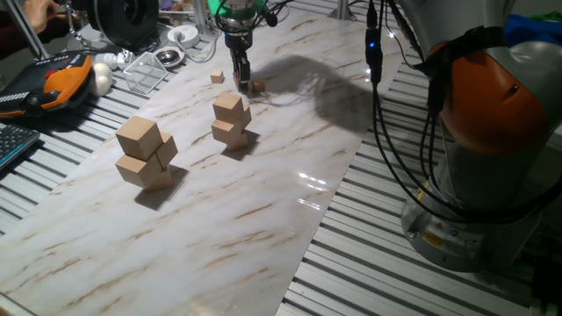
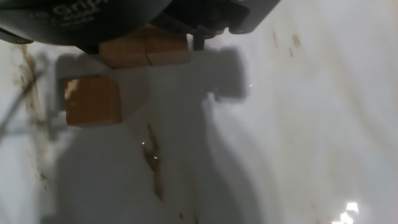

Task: Stack the blocks into a cross shape

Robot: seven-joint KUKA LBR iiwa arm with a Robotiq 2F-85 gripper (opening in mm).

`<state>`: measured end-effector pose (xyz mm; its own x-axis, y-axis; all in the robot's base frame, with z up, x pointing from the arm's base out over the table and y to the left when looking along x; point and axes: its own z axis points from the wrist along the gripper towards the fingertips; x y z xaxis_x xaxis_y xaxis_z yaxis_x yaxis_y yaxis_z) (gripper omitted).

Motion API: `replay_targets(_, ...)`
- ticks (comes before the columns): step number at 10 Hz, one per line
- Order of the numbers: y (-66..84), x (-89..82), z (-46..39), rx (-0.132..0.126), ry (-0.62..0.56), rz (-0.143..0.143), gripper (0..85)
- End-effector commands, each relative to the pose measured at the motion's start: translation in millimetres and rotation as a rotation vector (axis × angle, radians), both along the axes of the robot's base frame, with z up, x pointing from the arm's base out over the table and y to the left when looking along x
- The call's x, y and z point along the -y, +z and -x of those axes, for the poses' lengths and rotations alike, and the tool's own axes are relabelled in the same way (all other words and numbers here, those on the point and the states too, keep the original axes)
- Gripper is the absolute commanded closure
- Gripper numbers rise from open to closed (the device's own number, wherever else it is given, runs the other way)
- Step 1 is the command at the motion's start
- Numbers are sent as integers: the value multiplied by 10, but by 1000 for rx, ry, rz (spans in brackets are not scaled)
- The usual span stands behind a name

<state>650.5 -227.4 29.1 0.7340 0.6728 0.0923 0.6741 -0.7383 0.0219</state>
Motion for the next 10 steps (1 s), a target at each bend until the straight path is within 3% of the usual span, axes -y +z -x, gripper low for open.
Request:
replay_targets(1,2,1,1,-1,3,3,170)
replay_targets(10,-21,-2,9,5,37,0,170)
